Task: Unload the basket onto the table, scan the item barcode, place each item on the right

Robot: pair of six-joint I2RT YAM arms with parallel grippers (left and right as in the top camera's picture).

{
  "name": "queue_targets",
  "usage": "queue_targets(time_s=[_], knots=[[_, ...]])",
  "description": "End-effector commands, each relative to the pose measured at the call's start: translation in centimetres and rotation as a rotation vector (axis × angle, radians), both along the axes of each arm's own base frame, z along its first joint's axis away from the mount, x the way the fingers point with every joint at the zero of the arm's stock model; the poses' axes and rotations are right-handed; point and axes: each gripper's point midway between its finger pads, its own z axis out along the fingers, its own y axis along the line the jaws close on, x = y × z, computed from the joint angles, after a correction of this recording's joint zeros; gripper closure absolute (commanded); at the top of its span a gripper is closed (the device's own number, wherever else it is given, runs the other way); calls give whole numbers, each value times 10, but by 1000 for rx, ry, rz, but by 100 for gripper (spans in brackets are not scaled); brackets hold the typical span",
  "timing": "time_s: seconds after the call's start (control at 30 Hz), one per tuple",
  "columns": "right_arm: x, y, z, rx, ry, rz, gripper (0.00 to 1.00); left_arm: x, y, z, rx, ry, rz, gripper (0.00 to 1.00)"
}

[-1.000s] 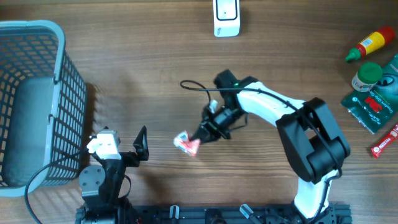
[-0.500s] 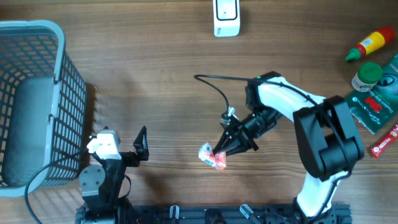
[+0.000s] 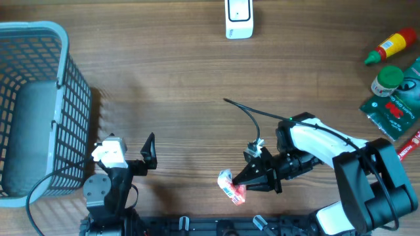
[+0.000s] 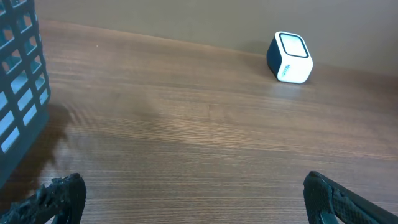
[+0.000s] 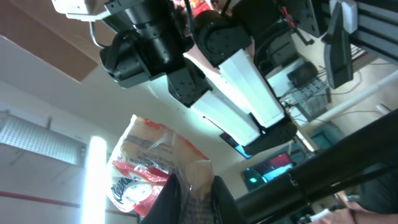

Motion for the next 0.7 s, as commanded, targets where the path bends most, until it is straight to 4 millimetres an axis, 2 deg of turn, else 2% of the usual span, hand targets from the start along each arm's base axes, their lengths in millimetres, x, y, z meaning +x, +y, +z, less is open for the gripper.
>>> queue_targets(time_s=[0.0, 0.23, 0.47, 0.67], knots=[[9, 2, 8, 44, -19, -59, 96, 0, 0, -1, 20, -3, -4, 0], [8, 2, 7, 33, 4, -55, 96, 0, 0, -1, 20, -3, -4, 0], [-1, -2, 1, 2, 15, -17, 96, 0, 0, -1, 20, -3, -4, 0], [-20, -9, -2, 11, 0, -22, 96, 0, 0, -1, 20, -3, -4, 0]])
